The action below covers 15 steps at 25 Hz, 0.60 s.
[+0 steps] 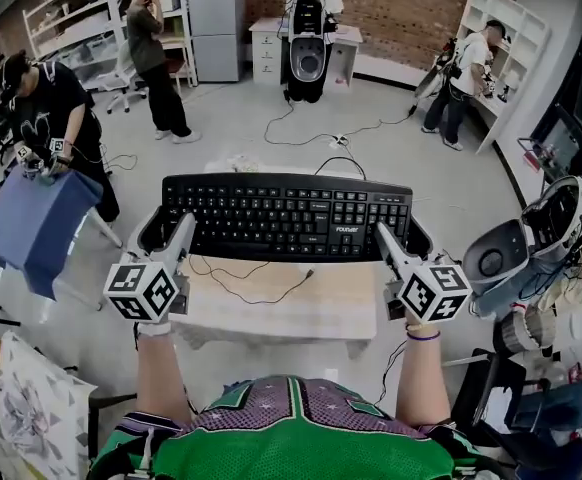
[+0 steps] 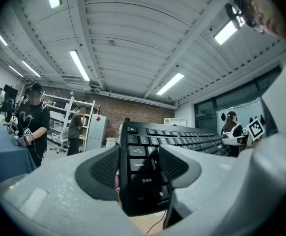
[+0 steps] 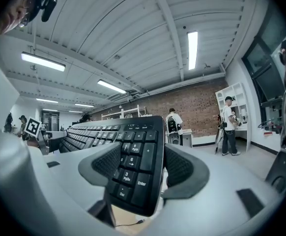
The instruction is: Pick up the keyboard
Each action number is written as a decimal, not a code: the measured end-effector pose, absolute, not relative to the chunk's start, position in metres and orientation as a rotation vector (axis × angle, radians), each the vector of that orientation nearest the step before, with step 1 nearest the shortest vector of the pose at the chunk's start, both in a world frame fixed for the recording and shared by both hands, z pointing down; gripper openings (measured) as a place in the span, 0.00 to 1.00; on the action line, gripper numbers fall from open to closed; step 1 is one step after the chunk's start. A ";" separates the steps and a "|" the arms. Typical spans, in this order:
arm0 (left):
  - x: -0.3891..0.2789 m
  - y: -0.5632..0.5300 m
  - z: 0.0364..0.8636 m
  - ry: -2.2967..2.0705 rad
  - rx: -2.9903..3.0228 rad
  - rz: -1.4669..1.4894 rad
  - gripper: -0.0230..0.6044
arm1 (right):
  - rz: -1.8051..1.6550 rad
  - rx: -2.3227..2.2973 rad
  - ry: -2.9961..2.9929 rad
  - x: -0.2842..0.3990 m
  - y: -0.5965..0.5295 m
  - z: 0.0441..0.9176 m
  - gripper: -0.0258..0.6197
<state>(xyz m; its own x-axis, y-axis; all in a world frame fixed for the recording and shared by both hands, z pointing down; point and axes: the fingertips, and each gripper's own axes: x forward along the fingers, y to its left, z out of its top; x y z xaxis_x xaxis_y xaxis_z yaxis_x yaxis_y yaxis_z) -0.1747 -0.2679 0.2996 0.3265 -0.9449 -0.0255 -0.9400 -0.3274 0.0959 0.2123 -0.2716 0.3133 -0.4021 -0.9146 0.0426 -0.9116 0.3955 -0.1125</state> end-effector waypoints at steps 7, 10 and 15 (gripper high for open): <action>-0.172 -0.267 0.300 -1.785 2.502 -0.127 0.44 | -0.170 -1.704 2.604 0.214 -0.271 0.311 0.45; -0.177 -0.268 0.300 -1.787 2.505 -0.124 0.44 | -0.175 -1.704 2.604 0.210 -0.272 0.313 0.45; -0.172 -0.269 0.300 -1.782 2.508 -0.115 0.44 | -0.183 -1.705 2.602 0.215 -0.272 0.314 0.45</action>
